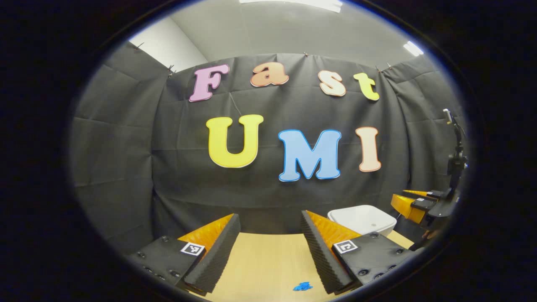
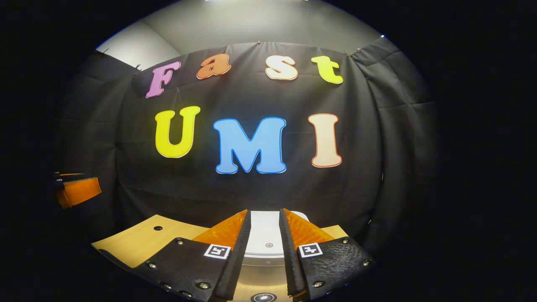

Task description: Press the lid of the desktop garbage bin to open it, pick up the crumpled paper on the desktop and throw it into the bin, then pick up the pop can on the desktop and drop it into the bin, and finally close the garbage bin lid.

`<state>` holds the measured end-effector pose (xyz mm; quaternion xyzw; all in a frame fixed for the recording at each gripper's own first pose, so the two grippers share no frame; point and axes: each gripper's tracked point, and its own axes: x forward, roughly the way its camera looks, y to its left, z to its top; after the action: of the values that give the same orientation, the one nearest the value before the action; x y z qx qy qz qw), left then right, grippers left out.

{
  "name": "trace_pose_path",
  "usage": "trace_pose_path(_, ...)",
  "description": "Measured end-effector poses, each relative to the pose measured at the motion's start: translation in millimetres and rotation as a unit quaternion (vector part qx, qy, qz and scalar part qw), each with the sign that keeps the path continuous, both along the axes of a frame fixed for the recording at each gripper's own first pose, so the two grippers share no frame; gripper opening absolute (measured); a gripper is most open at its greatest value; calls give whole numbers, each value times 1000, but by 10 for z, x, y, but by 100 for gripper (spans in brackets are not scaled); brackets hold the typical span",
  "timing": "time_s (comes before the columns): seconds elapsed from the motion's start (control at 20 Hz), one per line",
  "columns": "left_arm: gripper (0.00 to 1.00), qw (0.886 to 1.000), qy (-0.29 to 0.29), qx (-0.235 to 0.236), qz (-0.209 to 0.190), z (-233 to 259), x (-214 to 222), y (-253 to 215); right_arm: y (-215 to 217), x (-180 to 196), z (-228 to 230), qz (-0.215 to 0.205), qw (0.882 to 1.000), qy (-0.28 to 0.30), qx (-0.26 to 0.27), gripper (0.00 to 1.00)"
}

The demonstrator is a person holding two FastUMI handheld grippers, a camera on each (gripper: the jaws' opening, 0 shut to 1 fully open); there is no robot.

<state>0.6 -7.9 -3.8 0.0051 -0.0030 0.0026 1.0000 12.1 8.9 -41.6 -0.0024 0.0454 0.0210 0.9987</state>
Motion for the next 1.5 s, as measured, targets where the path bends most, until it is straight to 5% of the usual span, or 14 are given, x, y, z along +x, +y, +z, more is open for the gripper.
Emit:
trace_pose_path(0.05,96,1000,0,0,0,2,-1,7,-99,-9,-68,-21,1000,6,-7,45)
trace_pose_path(0.15,96,1000,1,0,1,-8,-7,18,-108,46,-131,-19,1000,12,-5,6)
trace_pose_path(0.3,96,1000,2,1,2,-32,12,11,-153,96,-227,-22,999,24,0,1)
trace_pose_path(1.1,96,1000,4,4,24,-100,99,28,-76,480,-964,11,992,125,2,0)
trace_pose_path(1.5,96,1000,6,7,28,-155,135,18,-73,483,-1032,6,992,122,4,1)
